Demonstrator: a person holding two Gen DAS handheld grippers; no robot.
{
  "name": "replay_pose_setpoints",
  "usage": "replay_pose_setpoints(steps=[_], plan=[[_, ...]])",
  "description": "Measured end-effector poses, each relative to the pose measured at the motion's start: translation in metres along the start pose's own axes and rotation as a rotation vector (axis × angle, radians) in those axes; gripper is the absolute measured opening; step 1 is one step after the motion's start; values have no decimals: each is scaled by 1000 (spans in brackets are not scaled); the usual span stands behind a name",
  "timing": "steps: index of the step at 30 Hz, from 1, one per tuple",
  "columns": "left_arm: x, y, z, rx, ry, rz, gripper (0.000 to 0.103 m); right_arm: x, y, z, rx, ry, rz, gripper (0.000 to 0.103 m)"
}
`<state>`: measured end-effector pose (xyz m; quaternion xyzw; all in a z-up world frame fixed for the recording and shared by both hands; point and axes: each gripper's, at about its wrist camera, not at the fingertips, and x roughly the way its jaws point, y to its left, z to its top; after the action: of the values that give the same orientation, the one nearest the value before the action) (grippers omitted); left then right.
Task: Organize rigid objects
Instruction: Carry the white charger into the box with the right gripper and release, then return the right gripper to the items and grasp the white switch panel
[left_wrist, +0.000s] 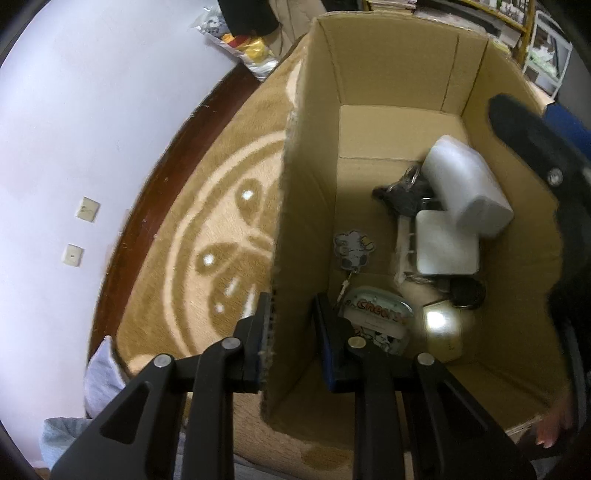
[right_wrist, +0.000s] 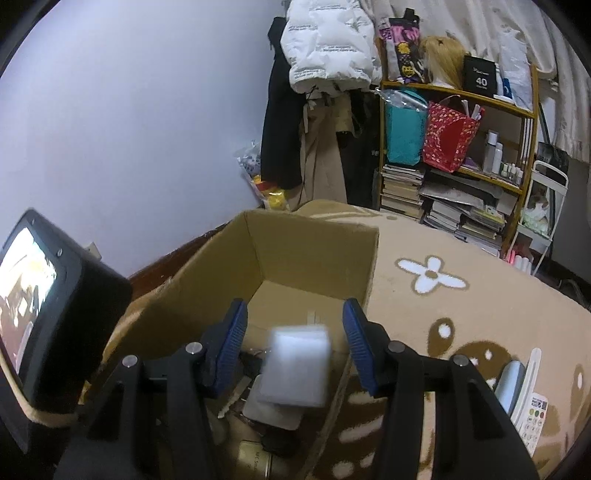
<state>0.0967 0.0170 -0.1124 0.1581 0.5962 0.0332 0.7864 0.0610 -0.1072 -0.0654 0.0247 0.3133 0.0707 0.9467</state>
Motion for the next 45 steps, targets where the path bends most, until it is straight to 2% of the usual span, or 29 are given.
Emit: replay_pose_setpoints(steps=[5, 7, 13, 17, 19, 23, 29, 39, 44, 45], plan=[[0, 0, 1, -1, 2, 0, 22, -5, -6, 1, 24, -15, -10, 58], [0, 0, 1, -2, 2, -2, 22, -10, -12, 3, 43, -20, -23, 67], [0, -1, -1, 6, -1, 5, 22, -26, -36, 11, 57, -53, -162, 91], [0, -2, -2, 8, -1, 7, 22, -27, -66, 9, 126, -25, -216, 95], [1, -2, -1, 11, 0, 12, 22, -25, -77, 5, 133, -4, -254, 103], [1, -3, -1, 8, 5, 9, 22, -24, -93, -2, 121, 39, -316, 102], [1, -3, 2, -7, 12, -7, 22, -26, -119, -18, 180, 74, -355, 100], [2, 1, -1, -7, 10, -10, 21, -30, -166, -43, 329, 124, -400, 83], [3, 2, -1, -7, 10, -11, 22, -27, -183, -55, 412, 137, -380, 67], [3, 2, -1, -7, 10, -10, 22, -27, -185, -56, 427, 137, -372, 62]])
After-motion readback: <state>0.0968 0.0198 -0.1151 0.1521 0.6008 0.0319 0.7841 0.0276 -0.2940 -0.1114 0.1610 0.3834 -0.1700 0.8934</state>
